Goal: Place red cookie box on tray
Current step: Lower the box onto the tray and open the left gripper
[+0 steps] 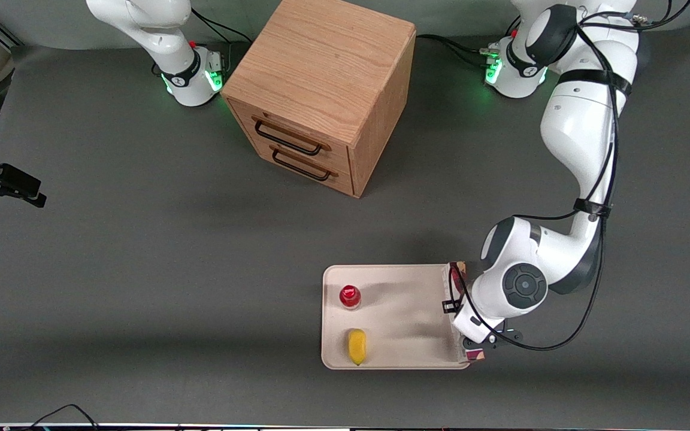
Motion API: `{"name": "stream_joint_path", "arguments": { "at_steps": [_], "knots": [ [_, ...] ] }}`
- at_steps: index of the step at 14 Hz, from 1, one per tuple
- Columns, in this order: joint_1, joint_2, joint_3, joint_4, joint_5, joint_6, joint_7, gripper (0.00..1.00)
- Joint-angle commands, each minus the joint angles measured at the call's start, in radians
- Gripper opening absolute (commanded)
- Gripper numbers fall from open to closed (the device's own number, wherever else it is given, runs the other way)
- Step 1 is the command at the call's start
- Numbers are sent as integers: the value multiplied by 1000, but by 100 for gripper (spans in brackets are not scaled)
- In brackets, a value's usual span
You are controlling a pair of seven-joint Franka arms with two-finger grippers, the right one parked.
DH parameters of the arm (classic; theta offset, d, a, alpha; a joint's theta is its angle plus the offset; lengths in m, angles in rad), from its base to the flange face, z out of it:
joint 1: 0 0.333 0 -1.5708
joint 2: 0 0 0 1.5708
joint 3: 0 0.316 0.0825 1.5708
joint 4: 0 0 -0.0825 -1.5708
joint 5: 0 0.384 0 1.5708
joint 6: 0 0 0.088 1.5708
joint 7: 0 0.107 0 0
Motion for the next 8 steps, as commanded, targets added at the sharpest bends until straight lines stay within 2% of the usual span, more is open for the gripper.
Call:
{"name": "stream_joint_path", "arguments": {
  "at_steps": [1, 2, 5, 8],
  "knots": [
    [-28, 13, 19, 43, 23, -2, -41, 96],
    [-31, 9, 18, 43, 47, -11, -48, 100],
    [-10, -50, 2, 46, 46, -179, -47, 100],
    [18, -187, 13, 36, 52, -247, -39, 100]
  ]
}}
